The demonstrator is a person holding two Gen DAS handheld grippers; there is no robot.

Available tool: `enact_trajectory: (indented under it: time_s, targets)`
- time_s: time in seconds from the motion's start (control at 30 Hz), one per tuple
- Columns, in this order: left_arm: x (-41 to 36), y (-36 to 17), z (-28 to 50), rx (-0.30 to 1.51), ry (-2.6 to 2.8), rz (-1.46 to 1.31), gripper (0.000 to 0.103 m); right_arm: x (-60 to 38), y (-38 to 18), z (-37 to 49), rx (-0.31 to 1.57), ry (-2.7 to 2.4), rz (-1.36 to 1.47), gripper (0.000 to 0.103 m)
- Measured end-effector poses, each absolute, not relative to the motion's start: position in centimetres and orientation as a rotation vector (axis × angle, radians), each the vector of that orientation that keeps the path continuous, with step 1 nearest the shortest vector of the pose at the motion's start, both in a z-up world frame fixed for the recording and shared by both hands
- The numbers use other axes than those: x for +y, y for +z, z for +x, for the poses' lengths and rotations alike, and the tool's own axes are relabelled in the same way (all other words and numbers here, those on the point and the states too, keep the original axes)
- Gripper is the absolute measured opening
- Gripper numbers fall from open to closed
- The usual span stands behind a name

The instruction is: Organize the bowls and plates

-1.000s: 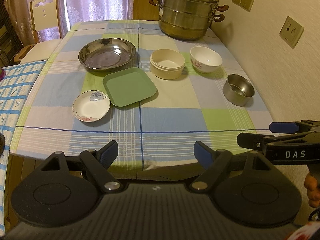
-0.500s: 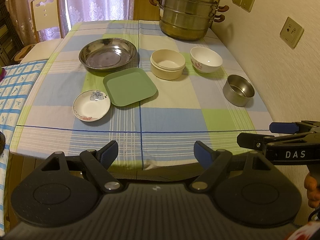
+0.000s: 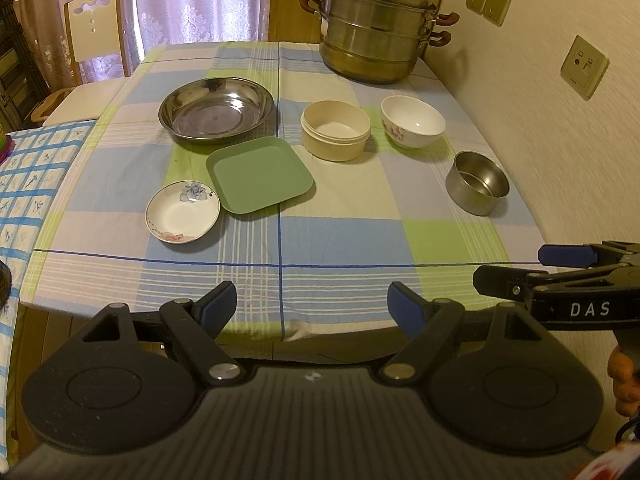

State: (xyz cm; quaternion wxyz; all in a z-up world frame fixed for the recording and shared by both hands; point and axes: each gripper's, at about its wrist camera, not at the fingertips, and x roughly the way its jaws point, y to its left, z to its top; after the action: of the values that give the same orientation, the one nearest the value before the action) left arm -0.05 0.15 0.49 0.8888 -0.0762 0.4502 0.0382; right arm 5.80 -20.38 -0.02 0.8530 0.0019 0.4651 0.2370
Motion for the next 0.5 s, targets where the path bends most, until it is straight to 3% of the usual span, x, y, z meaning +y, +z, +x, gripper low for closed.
enact_trajectory:
  time_s: [0.5]
  targets:
    - [0.0, 0.82, 0.08, 0.935, 0.091, -0.165, 0.081, -20.43, -0.24, 6.3, 0.972, 0.53, 0.003, 0.097]
